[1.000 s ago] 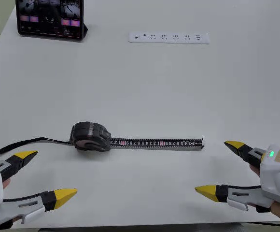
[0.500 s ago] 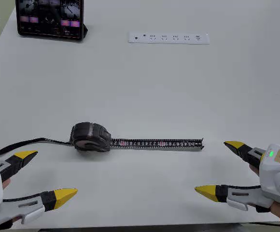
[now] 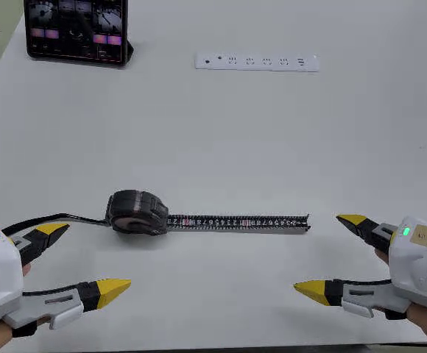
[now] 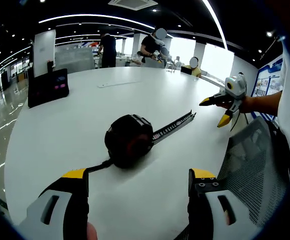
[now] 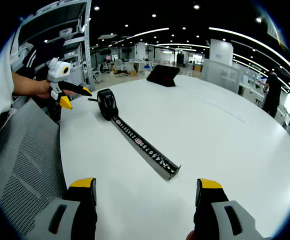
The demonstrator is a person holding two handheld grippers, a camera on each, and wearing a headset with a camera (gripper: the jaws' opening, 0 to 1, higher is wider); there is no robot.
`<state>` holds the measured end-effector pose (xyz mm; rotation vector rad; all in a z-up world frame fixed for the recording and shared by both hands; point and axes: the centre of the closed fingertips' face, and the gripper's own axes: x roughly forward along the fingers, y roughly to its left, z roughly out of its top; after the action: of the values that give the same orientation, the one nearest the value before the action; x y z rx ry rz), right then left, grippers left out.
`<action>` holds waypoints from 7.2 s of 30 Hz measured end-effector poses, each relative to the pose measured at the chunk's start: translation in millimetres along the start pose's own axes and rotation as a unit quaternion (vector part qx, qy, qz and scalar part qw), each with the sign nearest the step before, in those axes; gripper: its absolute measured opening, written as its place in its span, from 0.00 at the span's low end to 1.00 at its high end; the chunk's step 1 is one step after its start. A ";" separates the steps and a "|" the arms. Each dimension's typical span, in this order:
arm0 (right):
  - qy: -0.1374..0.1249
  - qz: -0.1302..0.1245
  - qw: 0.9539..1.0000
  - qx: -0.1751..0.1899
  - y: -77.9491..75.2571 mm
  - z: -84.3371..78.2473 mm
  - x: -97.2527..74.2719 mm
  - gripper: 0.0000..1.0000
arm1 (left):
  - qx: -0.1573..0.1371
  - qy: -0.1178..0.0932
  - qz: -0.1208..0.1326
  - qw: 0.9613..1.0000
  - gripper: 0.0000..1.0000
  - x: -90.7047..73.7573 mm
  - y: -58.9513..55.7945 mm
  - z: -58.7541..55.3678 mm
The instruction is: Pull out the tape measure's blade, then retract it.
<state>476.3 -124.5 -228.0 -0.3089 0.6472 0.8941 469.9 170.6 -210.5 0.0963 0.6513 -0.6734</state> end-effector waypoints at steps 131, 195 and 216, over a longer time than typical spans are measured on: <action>0.115 0.101 0.979 -0.132 -50.0 -0.3 30.3 0.46 | -0.141 -0.045 0.125 0.981 0.72 71.9 8.7 33.1; 0.145 0.170 0.954 -0.199 -35.5 -9.3 46.1 0.12 | -0.181 -0.043 0.165 0.969 0.60 76.9 24.1 26.3; 0.141 0.168 0.955 -0.198 -38.0 -11.1 47.2 0.11 | -0.177 -0.033 0.163 0.970 0.59 77.4 24.6 25.1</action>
<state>523.8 -123.6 -267.2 -0.7122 0.7959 1.3241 544.1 140.2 -239.0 -0.1489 0.6638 -0.2362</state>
